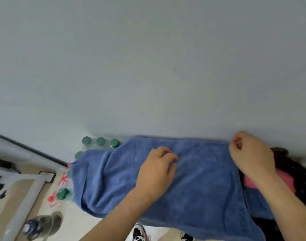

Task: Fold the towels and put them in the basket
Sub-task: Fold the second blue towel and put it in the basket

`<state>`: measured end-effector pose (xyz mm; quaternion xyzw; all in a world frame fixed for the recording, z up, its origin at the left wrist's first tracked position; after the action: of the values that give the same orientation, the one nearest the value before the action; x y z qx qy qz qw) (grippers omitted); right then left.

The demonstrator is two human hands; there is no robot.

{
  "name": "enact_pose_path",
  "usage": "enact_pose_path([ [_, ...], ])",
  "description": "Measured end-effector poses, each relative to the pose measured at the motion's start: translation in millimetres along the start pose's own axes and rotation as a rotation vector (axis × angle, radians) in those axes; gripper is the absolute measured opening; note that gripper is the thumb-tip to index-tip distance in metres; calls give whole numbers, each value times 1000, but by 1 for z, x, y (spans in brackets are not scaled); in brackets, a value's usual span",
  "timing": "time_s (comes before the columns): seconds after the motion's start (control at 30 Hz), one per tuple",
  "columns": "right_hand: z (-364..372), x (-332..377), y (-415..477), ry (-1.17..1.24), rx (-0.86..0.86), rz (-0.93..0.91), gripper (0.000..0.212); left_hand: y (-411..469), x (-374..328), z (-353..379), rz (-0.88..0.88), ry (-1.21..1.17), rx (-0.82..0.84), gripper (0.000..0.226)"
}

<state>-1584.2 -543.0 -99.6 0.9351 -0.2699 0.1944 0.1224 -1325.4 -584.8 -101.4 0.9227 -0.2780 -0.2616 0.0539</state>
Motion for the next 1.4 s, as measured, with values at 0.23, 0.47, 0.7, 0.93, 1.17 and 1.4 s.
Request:
enact_pose_path([
  [0.23,59,182,-44,230,252,-425,10,-56,196,-124,-557,414,-168,38],
  [0.47,144,339,-91,303,645,-584,40,-100,268,-138,-866,58,-114,46],
  [0.7,181,445,-170,208,1212,-859,46,-122,252,-163,-822,-838,-281,46],
  [0.93,188,434,-176,-550,1458,-1023,15,-143,253,-186,-778,-1165,-394,52],
  [1.17,178,457,-113,-1050,997,-1101,24,-163,278,-160,-964,-1136,-374,34],
  [1.4,171,506,-70,-975,550,-1115,6,-174,288,-155,-956,-876,-304,11],
])
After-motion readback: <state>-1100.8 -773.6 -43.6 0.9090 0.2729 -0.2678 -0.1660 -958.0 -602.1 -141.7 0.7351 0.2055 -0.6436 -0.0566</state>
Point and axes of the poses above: each hand's wrist, its own y-axis towards the middle knuckle, its own z-axis out of the palm, x = y × z, the point moved 9 cm from there along y, towards the middle knuckle, and after that the axes turned 5 degrees about -x, right-handed, at the moved point
